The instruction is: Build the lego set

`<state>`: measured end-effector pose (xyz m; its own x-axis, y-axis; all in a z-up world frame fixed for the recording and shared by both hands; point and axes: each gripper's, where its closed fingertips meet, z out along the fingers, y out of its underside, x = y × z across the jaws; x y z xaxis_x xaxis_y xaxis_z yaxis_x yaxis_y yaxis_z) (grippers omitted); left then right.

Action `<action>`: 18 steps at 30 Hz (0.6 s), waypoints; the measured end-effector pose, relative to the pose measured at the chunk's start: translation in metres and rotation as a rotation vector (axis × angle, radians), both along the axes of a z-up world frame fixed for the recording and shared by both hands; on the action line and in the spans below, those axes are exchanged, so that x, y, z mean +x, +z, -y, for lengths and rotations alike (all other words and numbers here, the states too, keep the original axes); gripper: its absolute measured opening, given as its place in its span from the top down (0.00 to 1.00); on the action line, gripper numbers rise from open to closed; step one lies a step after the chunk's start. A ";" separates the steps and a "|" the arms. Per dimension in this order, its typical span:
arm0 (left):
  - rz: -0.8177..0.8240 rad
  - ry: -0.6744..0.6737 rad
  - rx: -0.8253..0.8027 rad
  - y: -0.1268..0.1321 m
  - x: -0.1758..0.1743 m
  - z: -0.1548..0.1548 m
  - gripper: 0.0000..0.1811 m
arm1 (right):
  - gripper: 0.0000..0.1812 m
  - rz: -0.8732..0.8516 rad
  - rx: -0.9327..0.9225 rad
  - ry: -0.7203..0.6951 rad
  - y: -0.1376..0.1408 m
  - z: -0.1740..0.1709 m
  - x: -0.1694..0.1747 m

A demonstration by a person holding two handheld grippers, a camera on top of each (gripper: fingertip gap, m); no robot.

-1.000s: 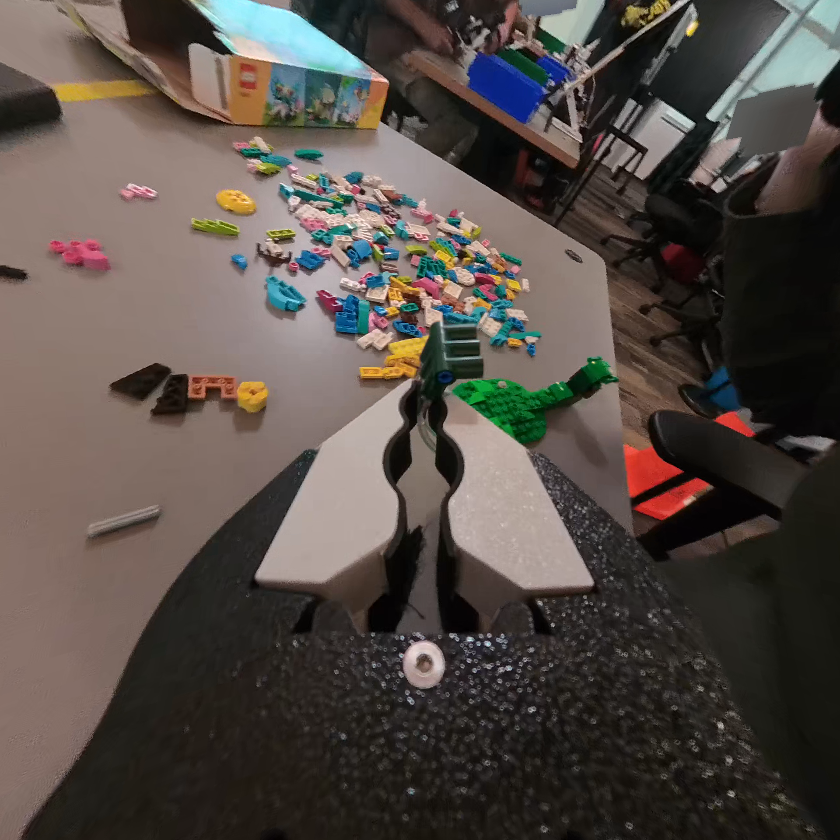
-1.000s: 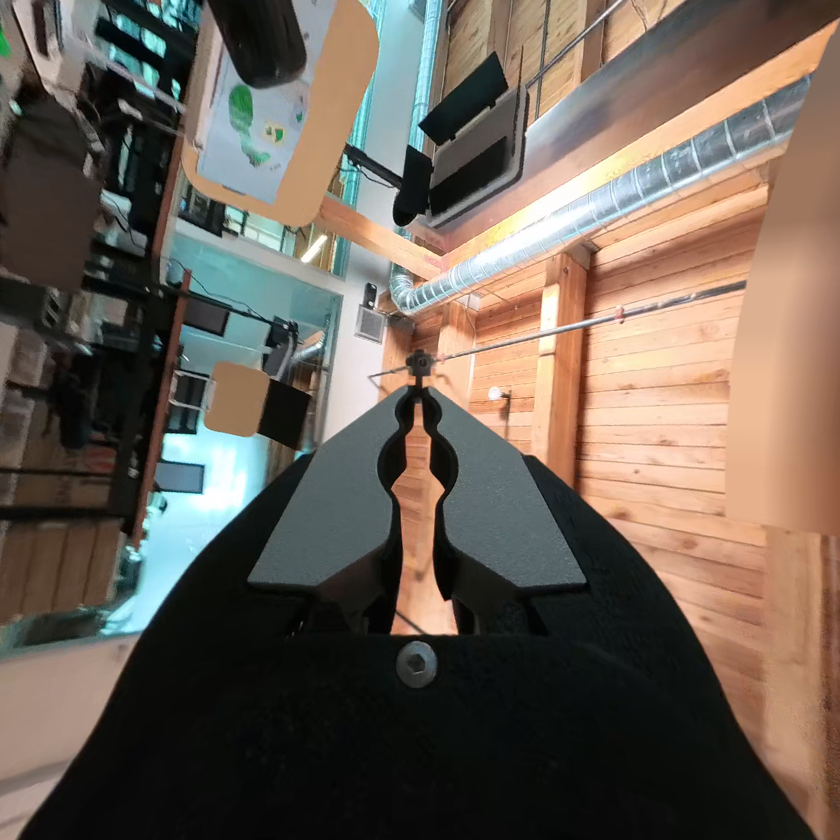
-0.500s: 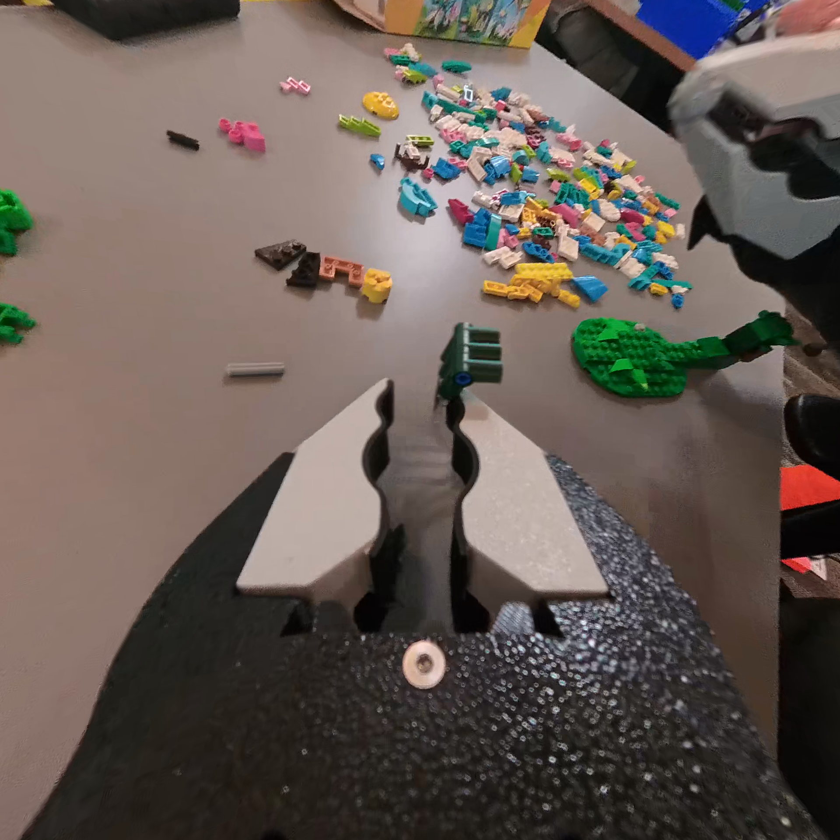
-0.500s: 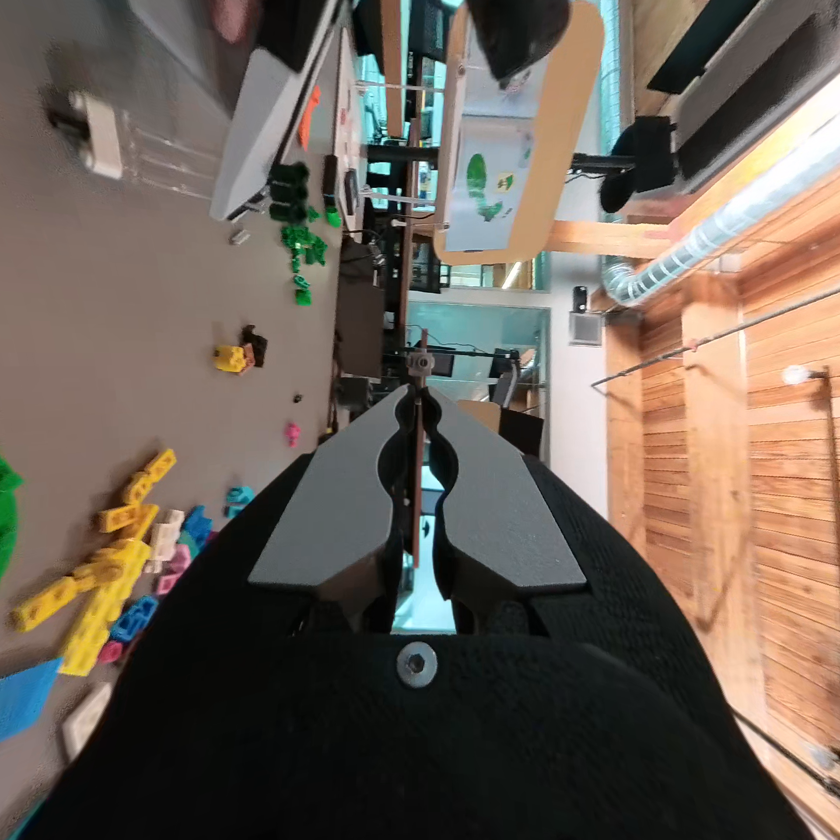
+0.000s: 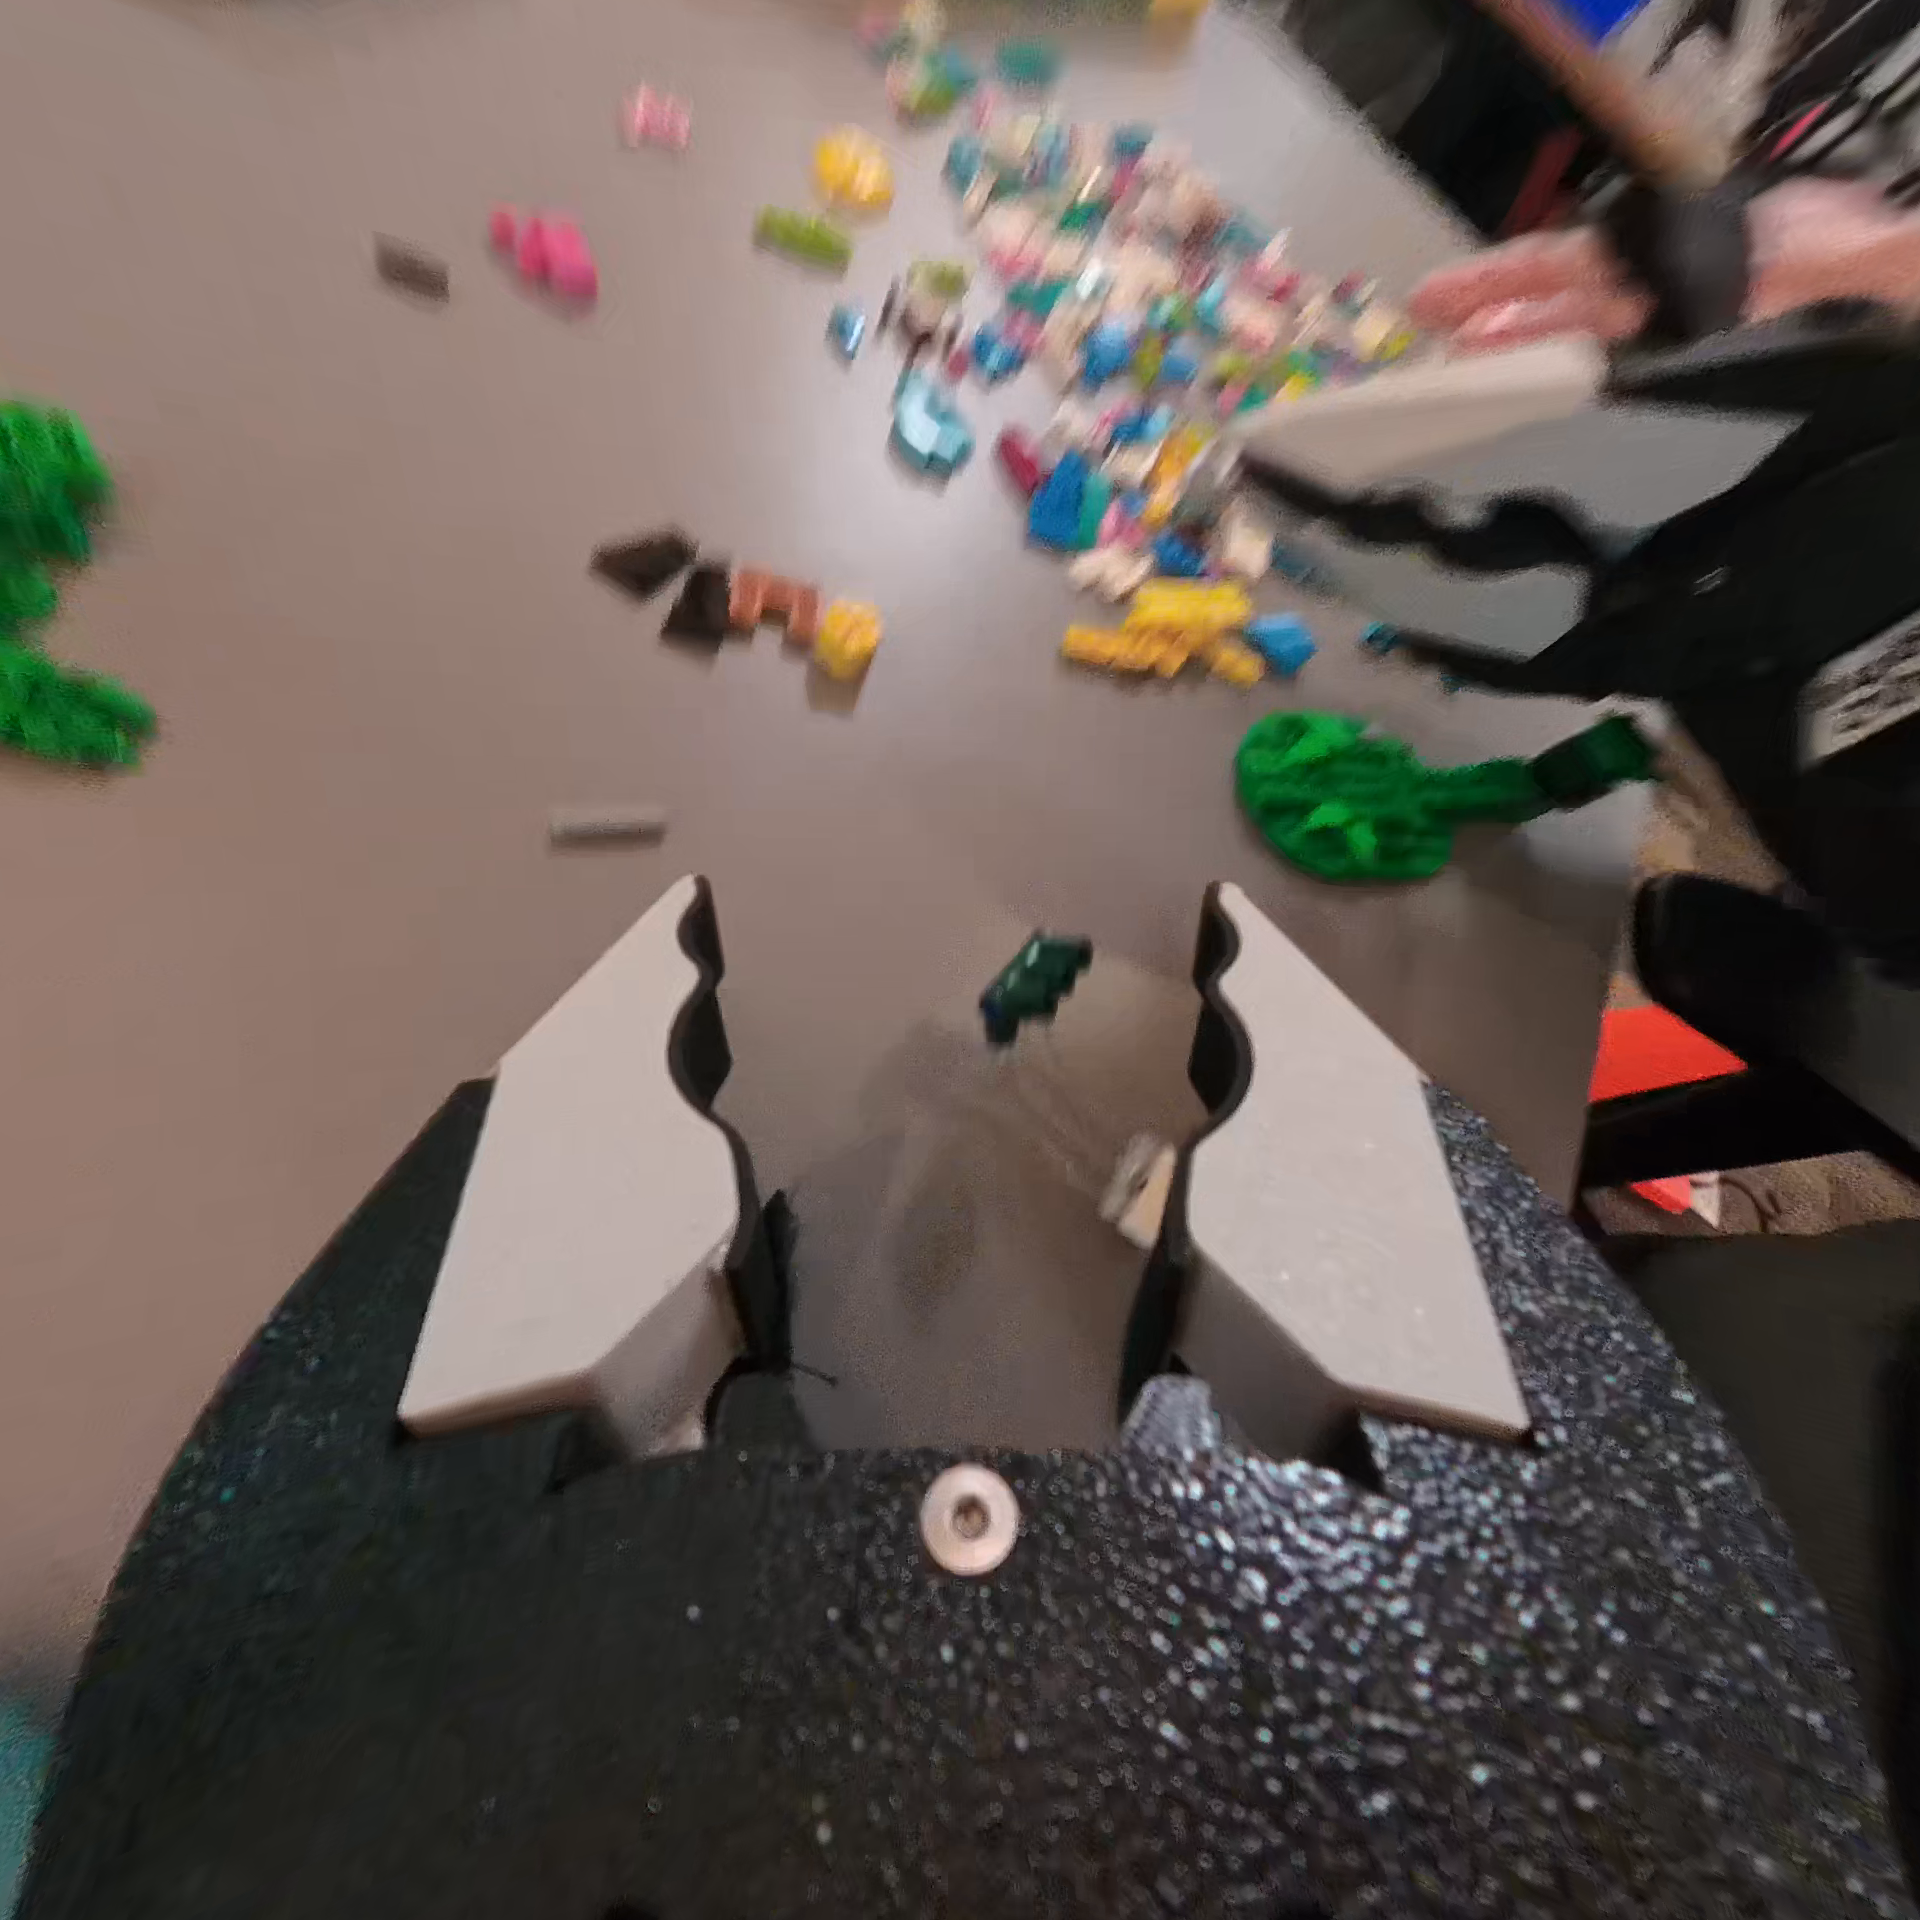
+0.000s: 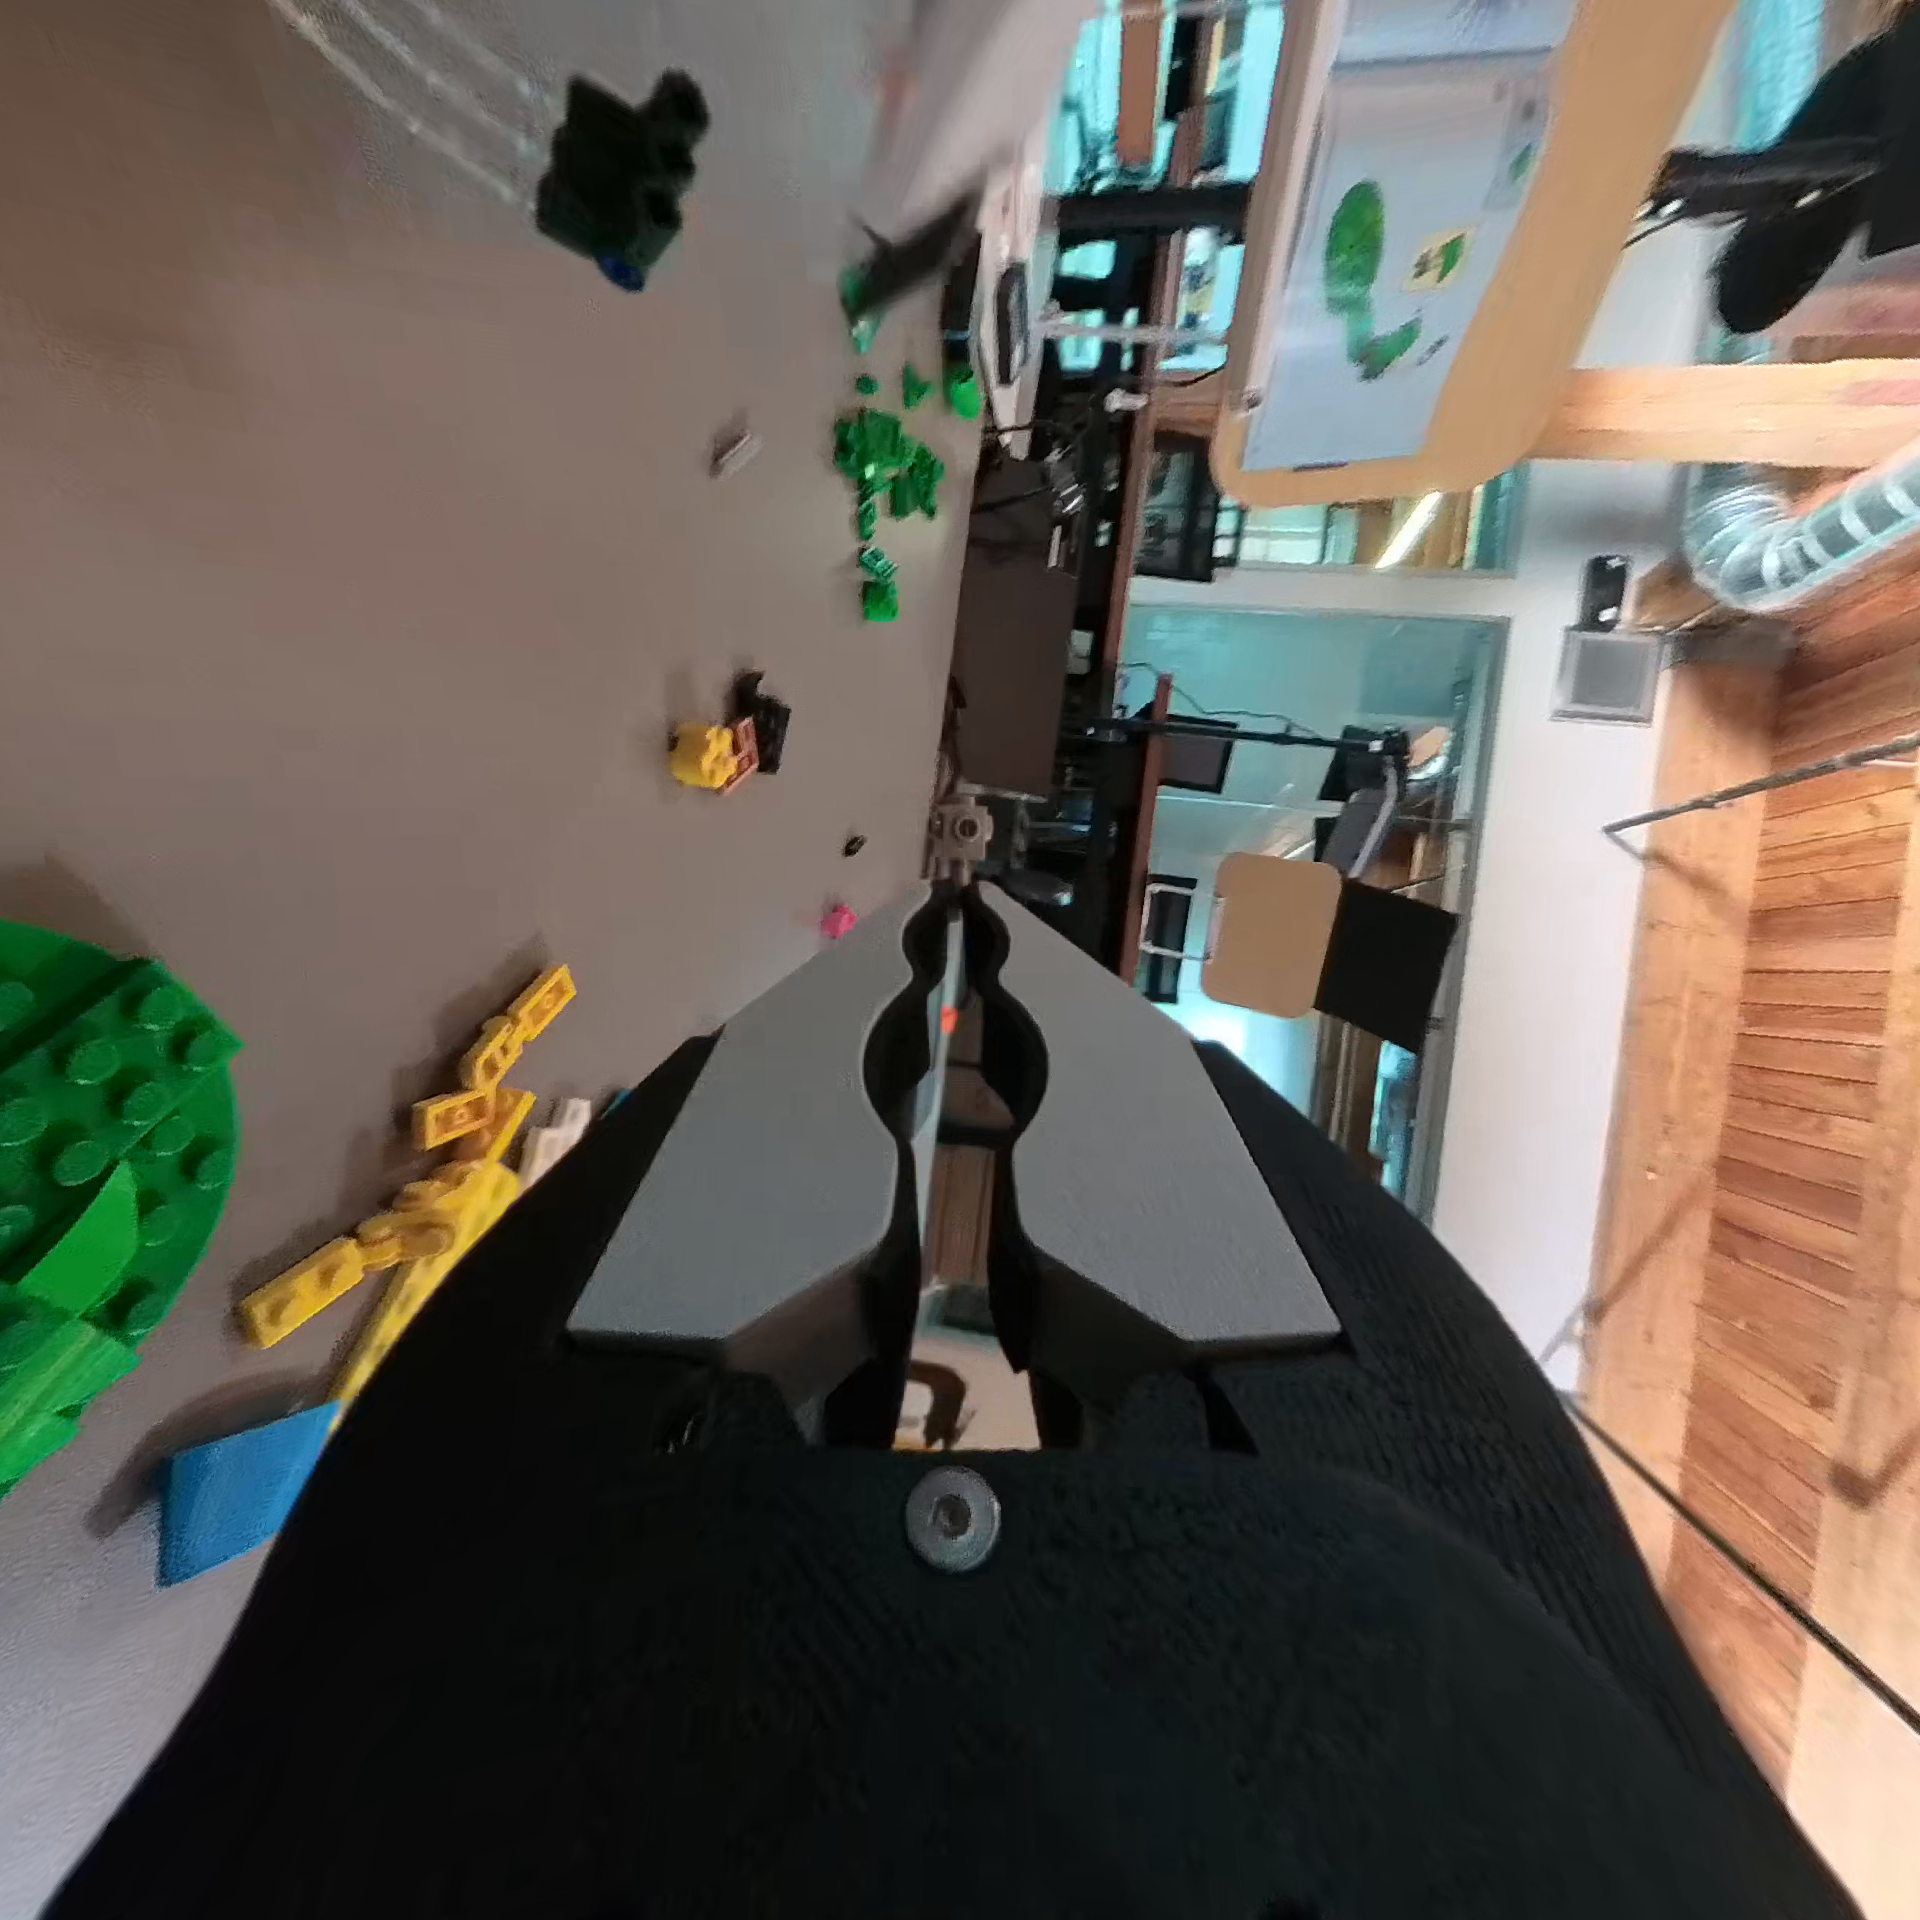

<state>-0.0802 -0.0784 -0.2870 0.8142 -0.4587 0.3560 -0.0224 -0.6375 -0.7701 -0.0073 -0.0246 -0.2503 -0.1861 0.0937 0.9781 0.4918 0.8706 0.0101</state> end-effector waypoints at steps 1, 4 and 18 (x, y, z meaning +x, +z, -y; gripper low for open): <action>0.030 -0.026 0.081 0.019 0.007 -0.003 0.51 | 1.00 -0.017 0.009 0.016 0.006 0.004 -0.001; 0.001 -0.135 0.302 0.063 0.041 -0.008 0.58 | 1.00 -0.054 0.041 0.075 0.022 0.020 -0.005; -0.049 -0.212 0.460 0.083 0.083 -0.026 0.95 | 1.00 -0.116 0.160 0.129 0.057 0.031 -0.001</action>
